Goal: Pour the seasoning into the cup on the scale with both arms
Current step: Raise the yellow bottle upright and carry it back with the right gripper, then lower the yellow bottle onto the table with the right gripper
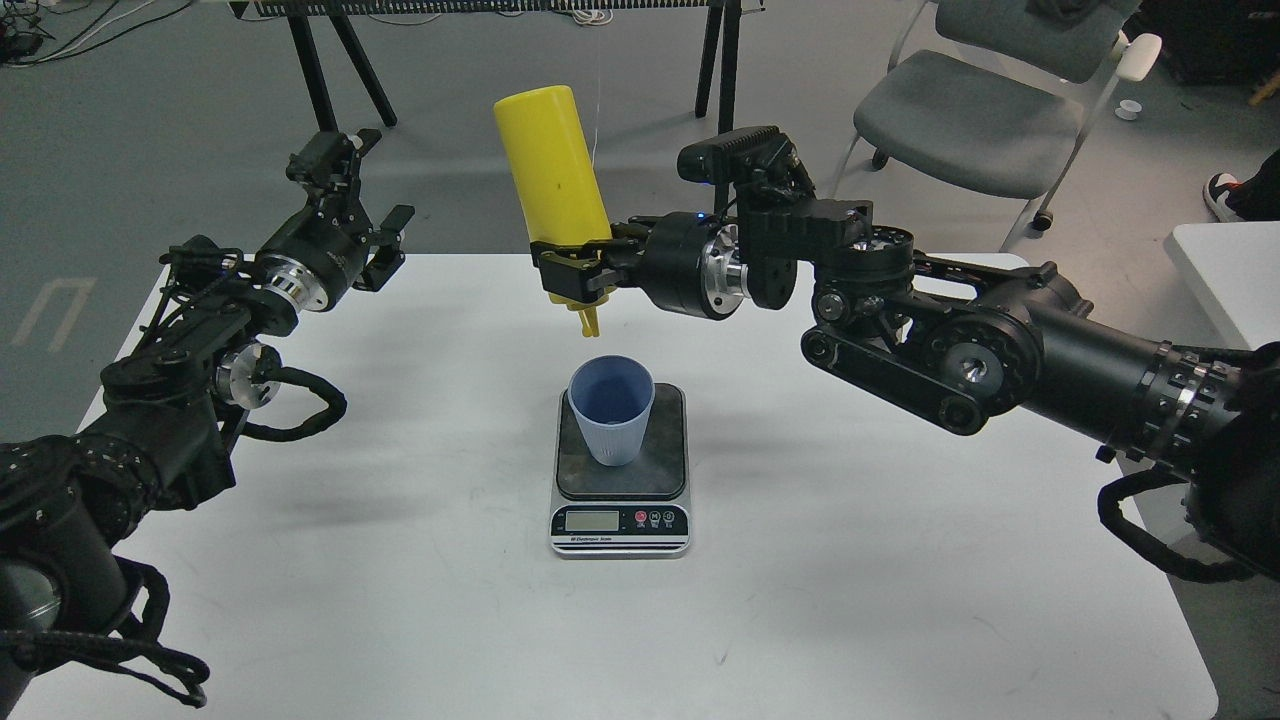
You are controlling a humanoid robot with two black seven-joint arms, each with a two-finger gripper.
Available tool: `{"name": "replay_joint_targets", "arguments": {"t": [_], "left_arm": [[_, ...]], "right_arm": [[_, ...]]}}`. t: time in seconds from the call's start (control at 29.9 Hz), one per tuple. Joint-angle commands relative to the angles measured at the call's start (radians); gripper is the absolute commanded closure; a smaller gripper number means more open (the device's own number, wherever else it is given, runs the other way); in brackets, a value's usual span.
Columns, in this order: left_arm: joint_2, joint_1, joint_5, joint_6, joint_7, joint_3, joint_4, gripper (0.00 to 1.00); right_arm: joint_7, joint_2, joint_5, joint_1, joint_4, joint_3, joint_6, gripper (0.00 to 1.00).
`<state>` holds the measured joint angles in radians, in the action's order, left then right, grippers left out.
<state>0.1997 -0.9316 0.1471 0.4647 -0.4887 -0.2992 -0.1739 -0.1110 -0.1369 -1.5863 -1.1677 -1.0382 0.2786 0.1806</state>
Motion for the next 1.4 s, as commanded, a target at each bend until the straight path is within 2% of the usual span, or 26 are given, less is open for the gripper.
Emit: {"name": "replay_joint_targets", "arguments": {"t": [0.0, 0.33, 0.43, 0.57, 0.67, 0.73, 0.87, 0.9, 1.1, 1.24, 1.37], "left_arm": [[-0.002, 0.0, 0.0, 0.0, 0.0, -0.001, -0.001, 0.05], [-0.013, -0.004, -0.001, 0.0, 0.0, -0.001, 0.001, 0.05], [-0.009, -0.004, 0.0, 0.0, 0.0, 0.0, -0.001, 0.05], [-0.006, -0.004, -0.003, -0.001, 0.0, 0.0, 0.001, 0.05], [-0.005, -0.003, -0.003, 0.0, 0.0, 0.0, 0.001, 0.05], [-0.008, -0.004, -0.003, 0.0, 0.0, 0.0, 0.001, 0.05], [-0.014, -0.015, -0.006, 0.002, 0.0, -0.003, 0.001, 0.05], [-0.016, -0.018, -0.006, 0.002, 0.0, -0.001, 0.001, 0.05], [-0.025, -0.016, -0.004, 0.0, 0.0, 0.0, 0.001, 0.05], [-0.025, -0.013, -0.004, 0.0, 0.0, 0.002, 0.001, 0.05], [-0.025, -0.01, -0.001, 0.0, 0.0, 0.003, 0.001, 0.05]], "right_arm": [[-0.013, -0.001, -0.038, -0.006, 0.004, -0.001, -0.007, 0.54], [-0.015, 0.003, -0.015, -0.006, 0.003, 0.001, 0.007, 0.54], [-0.012, -0.001, 0.064, -0.004, 0.01, 0.017, 0.023, 0.54], [0.002, -0.047, 0.499, -0.032, 0.09, 0.172, 0.193, 0.54], [0.017, -0.124, 0.829, -0.04, 0.139, 0.27, 0.308, 0.54], [0.036, -0.168, 1.079, -0.021, 0.142, 0.319, 0.308, 0.53], [0.109, -0.254, 1.812, 0.132, 0.15, 0.314, 0.308, 0.53], [0.116, -0.269, 1.891, 0.163, 0.141, 0.31, 0.308, 0.53], [0.077, -0.342, 2.109, 0.411, -0.019, 0.508, 0.308, 0.53], [0.077, -0.337, 2.122, 0.577, -0.029, 0.686, 0.308, 0.53], [0.077, -0.331, 2.125, 0.73, -0.065, 0.781, 0.308, 0.53]]}}
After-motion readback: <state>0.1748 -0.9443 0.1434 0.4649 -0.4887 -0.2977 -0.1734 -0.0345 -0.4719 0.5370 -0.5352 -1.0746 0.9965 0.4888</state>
